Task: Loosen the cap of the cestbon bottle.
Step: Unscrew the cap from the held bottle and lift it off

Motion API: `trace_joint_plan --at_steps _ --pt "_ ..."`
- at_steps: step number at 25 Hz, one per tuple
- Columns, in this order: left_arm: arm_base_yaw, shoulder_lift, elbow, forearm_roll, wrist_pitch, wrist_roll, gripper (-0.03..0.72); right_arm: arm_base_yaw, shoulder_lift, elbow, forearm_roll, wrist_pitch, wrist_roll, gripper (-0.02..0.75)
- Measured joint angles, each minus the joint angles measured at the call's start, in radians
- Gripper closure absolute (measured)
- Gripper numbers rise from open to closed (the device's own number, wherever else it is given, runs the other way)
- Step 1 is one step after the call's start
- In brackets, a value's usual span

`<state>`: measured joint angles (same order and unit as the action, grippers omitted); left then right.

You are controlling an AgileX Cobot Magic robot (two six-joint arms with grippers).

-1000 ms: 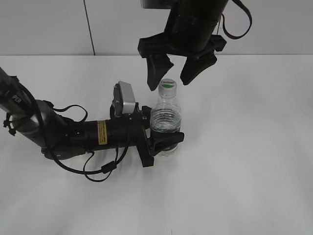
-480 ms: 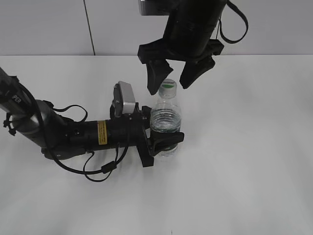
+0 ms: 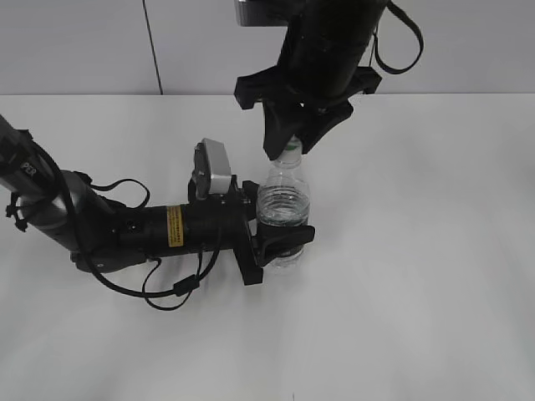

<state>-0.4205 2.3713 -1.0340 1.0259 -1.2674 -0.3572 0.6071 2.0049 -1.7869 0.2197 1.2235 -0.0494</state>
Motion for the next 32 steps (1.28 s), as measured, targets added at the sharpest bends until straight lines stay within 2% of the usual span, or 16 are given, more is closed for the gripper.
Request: trace_joint_plan --at_steps 8,13,20,26,32 --pt "0.000 0.000 0.000 -0.001 0.001 0.000 0.280 0.000 0.000 0.000 0.001 0.000 -0.040 0.445" --pt "0.000 0.000 0.000 -0.001 0.001 0.000 0.280 0.000 0.000 0.000 0.003 0.000 -0.167 0.445" --pt "0.000 0.000 0.000 0.001 0.001 0.001 0.280 0.000 0.000 0.000 0.005 0.000 -0.452 0.445" --pt "0.001 0.000 0.000 0.003 0.001 0.004 0.280 0.000 0.000 0.000 0.012 0.000 -0.822 0.445" --pt "0.001 0.000 0.000 0.003 0.001 0.005 0.280 -0.001 -0.001 0.000 0.017 0.000 -1.062 0.445"
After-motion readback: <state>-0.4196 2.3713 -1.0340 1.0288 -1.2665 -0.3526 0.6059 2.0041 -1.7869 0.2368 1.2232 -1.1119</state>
